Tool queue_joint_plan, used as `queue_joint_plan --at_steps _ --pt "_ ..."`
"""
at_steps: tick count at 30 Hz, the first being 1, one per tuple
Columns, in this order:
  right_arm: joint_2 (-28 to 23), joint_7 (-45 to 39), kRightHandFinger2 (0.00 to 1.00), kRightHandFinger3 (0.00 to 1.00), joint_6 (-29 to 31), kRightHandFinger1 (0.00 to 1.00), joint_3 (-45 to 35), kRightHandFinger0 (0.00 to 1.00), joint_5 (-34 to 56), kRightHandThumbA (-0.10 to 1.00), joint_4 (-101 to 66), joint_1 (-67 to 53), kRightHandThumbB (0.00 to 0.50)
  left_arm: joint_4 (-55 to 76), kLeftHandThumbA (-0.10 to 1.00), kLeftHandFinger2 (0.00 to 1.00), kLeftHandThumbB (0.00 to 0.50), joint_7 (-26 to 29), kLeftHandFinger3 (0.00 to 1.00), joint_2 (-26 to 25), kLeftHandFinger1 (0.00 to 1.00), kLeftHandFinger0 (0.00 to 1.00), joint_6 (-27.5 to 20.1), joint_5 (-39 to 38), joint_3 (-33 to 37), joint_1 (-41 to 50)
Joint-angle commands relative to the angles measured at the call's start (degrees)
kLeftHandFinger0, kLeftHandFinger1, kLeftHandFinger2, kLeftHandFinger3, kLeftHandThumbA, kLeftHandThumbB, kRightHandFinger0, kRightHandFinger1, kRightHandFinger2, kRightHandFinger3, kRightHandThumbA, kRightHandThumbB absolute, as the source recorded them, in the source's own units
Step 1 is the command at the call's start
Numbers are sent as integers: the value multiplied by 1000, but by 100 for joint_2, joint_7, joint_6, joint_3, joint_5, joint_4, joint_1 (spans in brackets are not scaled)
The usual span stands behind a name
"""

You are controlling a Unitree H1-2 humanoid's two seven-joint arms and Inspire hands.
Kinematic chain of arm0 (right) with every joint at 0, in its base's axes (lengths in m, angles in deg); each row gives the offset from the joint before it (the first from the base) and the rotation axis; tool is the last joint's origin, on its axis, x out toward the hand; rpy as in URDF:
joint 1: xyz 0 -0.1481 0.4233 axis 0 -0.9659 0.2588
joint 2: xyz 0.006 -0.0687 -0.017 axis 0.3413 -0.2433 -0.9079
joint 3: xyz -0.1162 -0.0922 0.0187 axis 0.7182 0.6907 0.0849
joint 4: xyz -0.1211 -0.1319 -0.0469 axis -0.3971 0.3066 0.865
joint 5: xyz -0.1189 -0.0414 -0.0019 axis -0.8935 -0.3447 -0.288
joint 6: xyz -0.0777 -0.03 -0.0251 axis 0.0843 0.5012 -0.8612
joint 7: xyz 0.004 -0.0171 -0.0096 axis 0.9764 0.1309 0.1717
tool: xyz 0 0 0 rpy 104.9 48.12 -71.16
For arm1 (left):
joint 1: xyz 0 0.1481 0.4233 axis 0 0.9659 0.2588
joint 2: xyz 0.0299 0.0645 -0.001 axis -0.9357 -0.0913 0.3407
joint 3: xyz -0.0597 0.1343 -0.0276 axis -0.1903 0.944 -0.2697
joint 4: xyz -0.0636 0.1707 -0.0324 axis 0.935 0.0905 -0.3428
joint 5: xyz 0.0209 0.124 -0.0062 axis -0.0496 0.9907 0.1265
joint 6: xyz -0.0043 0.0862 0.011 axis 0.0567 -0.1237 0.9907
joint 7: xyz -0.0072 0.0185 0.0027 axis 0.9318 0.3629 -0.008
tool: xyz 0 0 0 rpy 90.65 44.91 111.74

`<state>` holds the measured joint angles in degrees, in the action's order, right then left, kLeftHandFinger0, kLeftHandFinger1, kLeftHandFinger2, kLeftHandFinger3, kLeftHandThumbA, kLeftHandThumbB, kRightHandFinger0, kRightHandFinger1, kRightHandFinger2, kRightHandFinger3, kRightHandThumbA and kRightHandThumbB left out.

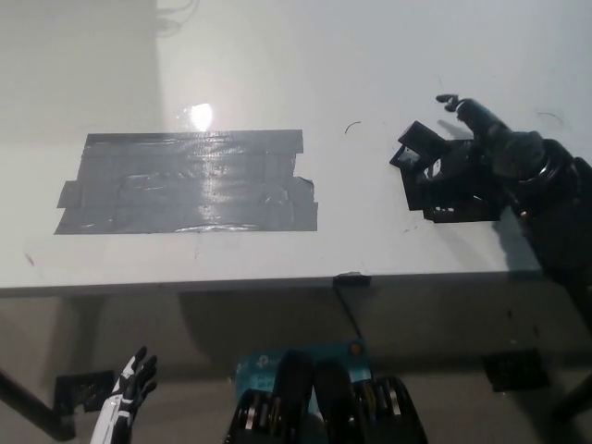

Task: A stapler is kept on the black spot marked on the desk infront of the robot. The robot picks up the stapler using its right hand and passes it to a person

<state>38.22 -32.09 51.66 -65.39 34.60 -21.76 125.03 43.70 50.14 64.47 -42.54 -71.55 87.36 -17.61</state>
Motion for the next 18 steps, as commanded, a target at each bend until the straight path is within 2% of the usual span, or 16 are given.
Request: queue_joint_plan --at_steps 1,3,4,5,9,10,11,12,13,14,15,16,17,18 --pt "-30 -36 1000 1000 -21 1000 75 1000 -226 1000 86 384 349 158 1000 1000 500 3 1000 -115 1000 1000 -258 96 29 -16" --pt "-70 -65 1000 1000 73 1000 285 1000 -414 1000 111 374 346 160 1000 1000 500 5 1000 -118 1000 1000 -258 105 29 -13" --pt "-77 -107 1000 1000 33 1000 317 1000 -424 1000 81 356 363 144 1000 1000 500 9 1000 -118 1000 1000 -259 116 33 -17" --pt "-82 -137 1000 1000 -3 1000 314 1000 -402 1000 39 335 352 133 1000 1000 500 16 1000 -117 1000 1000 -259 130 37 -25" --pt "-71 -195 1000 1000 -110 1000 251 1000 -315 1000 -128 219 378 124 1000 1000 500 -6 1000 -115 1000 1000 -259 131 48 -39" --pt "-64 -250 1000 1000 -126 1000 203 1000 -248 1000 -202 160 363 125 1000 1000 500 -9 1000 -117 1000 1000 -259 133 47 -43" --pt "-106 -260 1000 1000 49 1000 278 1000 -309 1000 -259 98 316 125 1000 1000 500 -18 1000 -116 1000 1000 -259 112 43 -48" --pt "-123 -262 1000 1000 115 1000 311 1000 -344 1000 -282 76 322 125 1000 1000 500 -23 1000 -116 1000 1000 -259 100 41 -49" --pt "-124 -200 1000 1000 66 1000 347 1000 -426 916 -320 51 279 135 1000 1000 500 -5 1000 -109 1000 1000 -258 130 43 -49" --pt "-117 -178 998 900 12 1000 371 1000 -475 882 -331 45 259 146 1000 1000 500 4 1000 -108 1000 1000 -258 144 42 -49" --pt "-98 -192 378 417 -54 344 413 339 -520 801 -296 51 122 157 1000 1000 500 3 1000 -117 1000 1000 -257 153 39 -52" --pt "-86 -206 269 331 -95 211 454 156 -559 767 -258 56 102 161 1000 1000 500 3 1000 -127 1000 1000 -254 163 37 -61" --pt "-85 -168 146 276 -102 74 485 52 -608 754 -248 51 92 159 1000 1000 500 0 1000 -133 1000 1000 -255 171 41 -71" --pt "-86 -36 63 314 -115 15 550 10 -733 742 -280 7 67 144 1000 1000 500 12 1000 -142 1000 1000 -258 200 47 -88"
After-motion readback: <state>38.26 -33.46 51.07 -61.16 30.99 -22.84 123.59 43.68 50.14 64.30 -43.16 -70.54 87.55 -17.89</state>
